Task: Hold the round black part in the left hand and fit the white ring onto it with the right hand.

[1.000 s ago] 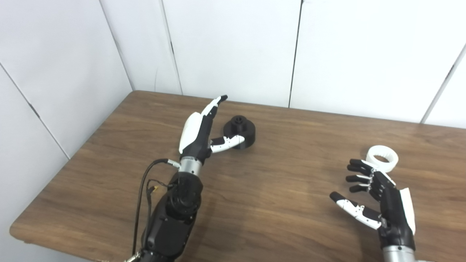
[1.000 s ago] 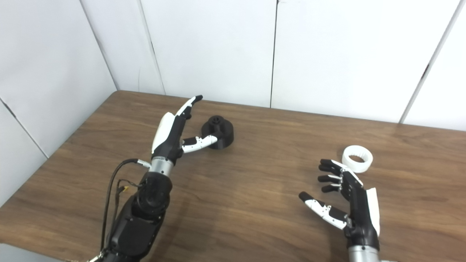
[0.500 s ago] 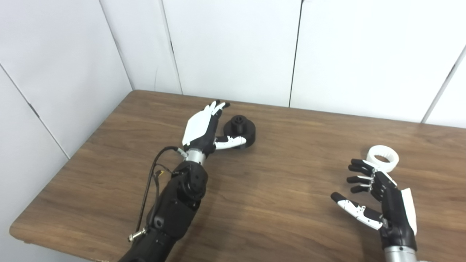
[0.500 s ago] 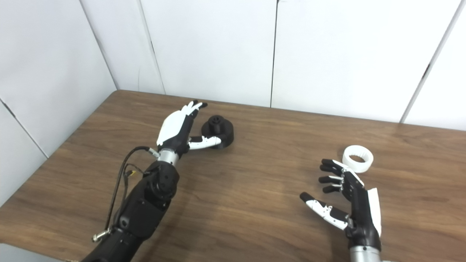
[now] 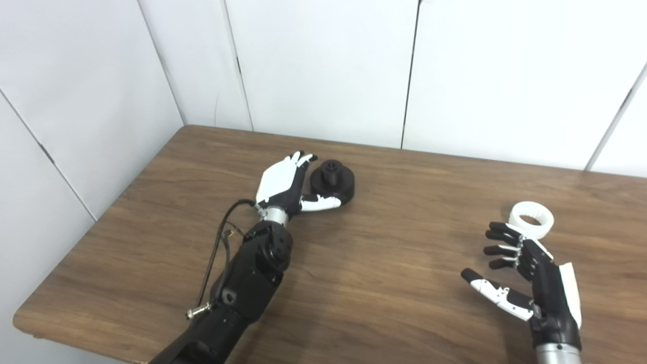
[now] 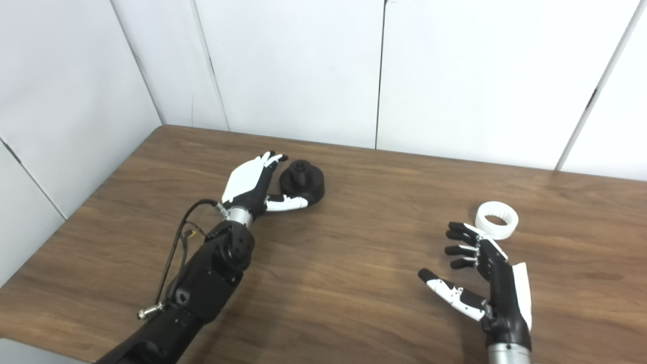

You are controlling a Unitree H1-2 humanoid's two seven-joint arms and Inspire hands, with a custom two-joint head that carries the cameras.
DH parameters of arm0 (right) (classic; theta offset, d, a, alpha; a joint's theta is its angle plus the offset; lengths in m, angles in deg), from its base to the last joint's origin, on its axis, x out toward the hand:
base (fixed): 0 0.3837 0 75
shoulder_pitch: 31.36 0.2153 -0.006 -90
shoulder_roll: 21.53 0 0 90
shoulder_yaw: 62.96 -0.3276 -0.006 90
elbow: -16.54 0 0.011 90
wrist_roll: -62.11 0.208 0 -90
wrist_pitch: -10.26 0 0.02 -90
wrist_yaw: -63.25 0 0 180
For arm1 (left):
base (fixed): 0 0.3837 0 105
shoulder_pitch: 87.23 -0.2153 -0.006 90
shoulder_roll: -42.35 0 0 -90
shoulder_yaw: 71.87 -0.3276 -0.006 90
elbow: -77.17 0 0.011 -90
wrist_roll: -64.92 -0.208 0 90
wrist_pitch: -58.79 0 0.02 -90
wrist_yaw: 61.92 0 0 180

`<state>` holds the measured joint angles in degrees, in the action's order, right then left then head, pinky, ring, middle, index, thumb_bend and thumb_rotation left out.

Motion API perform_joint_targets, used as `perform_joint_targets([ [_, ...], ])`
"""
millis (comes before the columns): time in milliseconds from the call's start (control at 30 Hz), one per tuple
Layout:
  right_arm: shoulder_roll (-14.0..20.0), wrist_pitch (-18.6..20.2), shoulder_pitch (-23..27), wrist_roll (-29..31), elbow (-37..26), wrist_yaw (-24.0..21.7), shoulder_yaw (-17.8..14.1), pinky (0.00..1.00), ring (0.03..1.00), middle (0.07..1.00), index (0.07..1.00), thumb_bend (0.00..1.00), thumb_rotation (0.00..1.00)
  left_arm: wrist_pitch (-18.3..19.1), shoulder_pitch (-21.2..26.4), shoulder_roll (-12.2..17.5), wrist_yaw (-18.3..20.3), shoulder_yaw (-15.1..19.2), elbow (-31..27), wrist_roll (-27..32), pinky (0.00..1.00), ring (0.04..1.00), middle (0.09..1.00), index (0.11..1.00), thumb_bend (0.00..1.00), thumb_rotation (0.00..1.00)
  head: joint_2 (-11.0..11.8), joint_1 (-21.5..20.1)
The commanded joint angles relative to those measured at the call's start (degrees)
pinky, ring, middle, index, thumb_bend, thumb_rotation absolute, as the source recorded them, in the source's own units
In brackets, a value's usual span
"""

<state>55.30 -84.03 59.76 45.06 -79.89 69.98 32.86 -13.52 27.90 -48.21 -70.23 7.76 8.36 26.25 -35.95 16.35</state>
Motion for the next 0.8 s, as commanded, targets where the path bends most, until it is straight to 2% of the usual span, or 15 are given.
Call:
perform_joint_targets([
  [0,0.3,-0.2,-0.4,-0.5,-1.0,-0.2,-0.4,0.52,0.623,0.713,0.729,0.71,0.11,0.6,4.0,1.5,-0.5,-0.3,-0.1,-1.3,1.00,1.000,1.000,0.893,1.00,0.54,-0.1,0.0],
  [333,0.3,0.8,-0.5,-0.3,-1.7,-0.5,-0.4,0.53,0.635,0.726,0.733,0.72,0.12,1.0,5.7,1.6,-0.5,-2.4,3.8,-0.7,1.00,1.000,1.000,0.892,1.00,0.56,-0.4,-0.2],
  [767,0.3,0.8,-0.6,-0.9,-2.1,-0.4,-0.4,0.52,0.633,0.729,0.736,0.71,0.14,-0.4,6.8,0.8,-1.8,-3.0,7.3,0.8,1.00,1.000,1.000,0.897,1.00,0.57,-0.8,-1.0],
])
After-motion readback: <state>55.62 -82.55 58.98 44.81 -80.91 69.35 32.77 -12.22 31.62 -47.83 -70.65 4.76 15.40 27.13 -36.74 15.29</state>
